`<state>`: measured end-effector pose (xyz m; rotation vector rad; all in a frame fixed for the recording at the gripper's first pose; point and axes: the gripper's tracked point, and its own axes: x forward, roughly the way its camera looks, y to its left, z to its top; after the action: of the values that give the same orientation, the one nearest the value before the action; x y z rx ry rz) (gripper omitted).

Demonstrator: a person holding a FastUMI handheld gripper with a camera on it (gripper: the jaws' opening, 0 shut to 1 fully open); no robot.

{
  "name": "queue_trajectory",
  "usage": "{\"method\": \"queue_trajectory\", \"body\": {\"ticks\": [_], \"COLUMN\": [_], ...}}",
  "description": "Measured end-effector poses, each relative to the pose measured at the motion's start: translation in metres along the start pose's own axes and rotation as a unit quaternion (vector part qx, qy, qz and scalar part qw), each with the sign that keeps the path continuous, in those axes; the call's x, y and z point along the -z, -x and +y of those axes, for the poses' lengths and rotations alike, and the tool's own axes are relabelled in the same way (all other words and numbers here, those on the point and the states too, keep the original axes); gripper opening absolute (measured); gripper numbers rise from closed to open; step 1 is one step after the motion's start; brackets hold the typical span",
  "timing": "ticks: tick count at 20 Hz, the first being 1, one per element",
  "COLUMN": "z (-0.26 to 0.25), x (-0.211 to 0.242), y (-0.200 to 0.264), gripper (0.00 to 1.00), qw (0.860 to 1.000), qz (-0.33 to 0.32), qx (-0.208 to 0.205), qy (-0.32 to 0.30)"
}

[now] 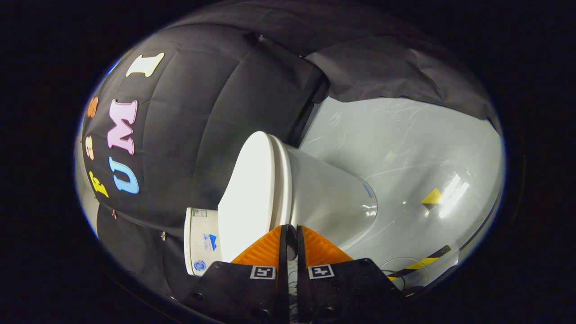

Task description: Open the toilet lid.

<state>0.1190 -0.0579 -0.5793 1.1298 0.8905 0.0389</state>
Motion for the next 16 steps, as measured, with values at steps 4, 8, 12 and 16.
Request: {"method": "queue_trajectory", "body": {"ticks": [4,8,12,16], "z": [0.016,0.043,0.057,0.085], "x": [-0.002,-0.006,-0.007,-0.006], "y": [0.007,0.023,0.033,0.04], "gripper": [0.08,0.08,0.08,0.08], "qw": [0.999,0.998,0.997,0.993], "qz": [-0.009,-0.03,-0.041,-0.051], "qx": [0.016,0.01,0.015,0.039], "qy": [0.033,0.047,0.06,0.097]}}
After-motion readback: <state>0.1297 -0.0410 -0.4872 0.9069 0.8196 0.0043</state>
